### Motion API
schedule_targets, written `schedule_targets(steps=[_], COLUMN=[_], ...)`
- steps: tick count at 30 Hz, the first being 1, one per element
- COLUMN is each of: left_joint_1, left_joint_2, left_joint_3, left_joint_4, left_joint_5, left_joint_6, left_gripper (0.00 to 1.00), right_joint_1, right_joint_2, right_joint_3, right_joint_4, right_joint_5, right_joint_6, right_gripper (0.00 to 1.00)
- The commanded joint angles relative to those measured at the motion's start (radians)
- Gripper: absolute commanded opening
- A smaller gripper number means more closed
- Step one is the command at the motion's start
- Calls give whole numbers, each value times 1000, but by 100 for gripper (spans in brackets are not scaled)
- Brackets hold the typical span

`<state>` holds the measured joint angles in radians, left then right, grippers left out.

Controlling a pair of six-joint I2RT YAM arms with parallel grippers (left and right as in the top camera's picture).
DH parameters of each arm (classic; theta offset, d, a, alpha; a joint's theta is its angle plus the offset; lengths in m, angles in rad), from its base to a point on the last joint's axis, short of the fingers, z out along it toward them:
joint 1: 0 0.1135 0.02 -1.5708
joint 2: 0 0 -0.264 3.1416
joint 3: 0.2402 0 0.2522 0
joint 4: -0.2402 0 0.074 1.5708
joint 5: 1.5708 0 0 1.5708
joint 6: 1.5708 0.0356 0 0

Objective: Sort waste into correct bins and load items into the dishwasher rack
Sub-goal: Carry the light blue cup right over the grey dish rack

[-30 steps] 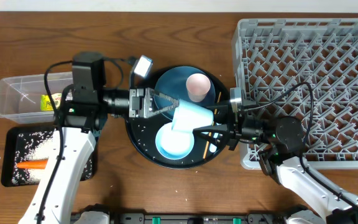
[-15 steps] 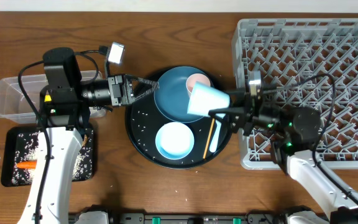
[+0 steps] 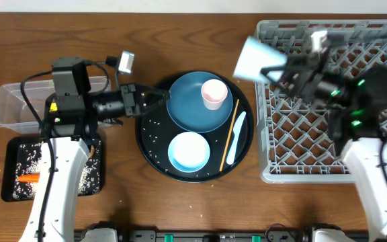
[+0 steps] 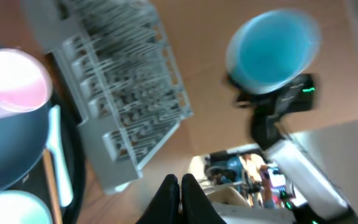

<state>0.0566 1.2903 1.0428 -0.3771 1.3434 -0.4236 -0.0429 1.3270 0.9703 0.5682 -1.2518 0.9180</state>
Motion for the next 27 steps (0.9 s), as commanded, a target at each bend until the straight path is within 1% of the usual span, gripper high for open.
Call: schedule_targets(steps=[1, 4, 7, 10, 13, 14, 17, 18, 19, 20, 22, 23, 24, 25, 26, 27], left_joint_1=[4, 4, 4, 4, 4, 4, 4, 4, 4, 4, 4, 4, 4, 4, 4, 4], left_joint_2=[-10, -10, -10, -10, -10, -10, -10, -10, -10, -10, -10, -10, -10, -10, -10, -10], left_joint_3=[6, 6, 6, 6, 6, 6, 6, 6, 6, 6, 6, 6, 6, 6, 6, 6], left_joint_4=[-66, -140, -176, -196, -208, -211, -219, -222, -224, -225, -225, -225, -225, -225, -225, -225], left_joint_5=[-151, -284, -400, -482, -528, -536, -553, -553, -553, -553, -552, -552, -552, -552, -552, -552], left_joint_6=[123, 159, 161, 162, 162, 162, 162, 162, 162, 162, 162, 162, 161, 161, 161, 161], left_gripper=[6, 6, 6, 7, 7, 7, 8, 24, 34, 39, 40, 42, 47, 55, 66, 72], right_joint_1=[-63, -129, -185, -219, -243, -249, -251, -251, -251, -251, -251, -251, -251, -251, -251, -252], right_joint_2=[-1, -1, -1, -1, -1, -1, -1, -1, -1, -1, -1, -1, -1, -1, -1, 0], right_joint_3=[122, 218, 294, 340, 383, 404, 454, 470, 488, 503, 531, 542, 552, 556, 557, 557], right_joint_4=[-100, -257, -438, -629, -899, -1030, -1293, -1359, -1428, -1479, -1571, -1607, -1648, -1681, -1708, -1736], right_joint_5=[-22, -21, 6, 88, 253, 357, 661, 758, 863, 938, 1057, 1091, 1122, 1150, 1178, 1212], right_joint_6=[-1, -33, -123, -236, -411, -489, -640, -665, -693, -715, -737, -743, -752, -755, -755, -756], right_gripper=[2, 2, 1, 2, 1, 2, 1, 1, 1, 1, 1, 1, 1, 1, 1, 1])
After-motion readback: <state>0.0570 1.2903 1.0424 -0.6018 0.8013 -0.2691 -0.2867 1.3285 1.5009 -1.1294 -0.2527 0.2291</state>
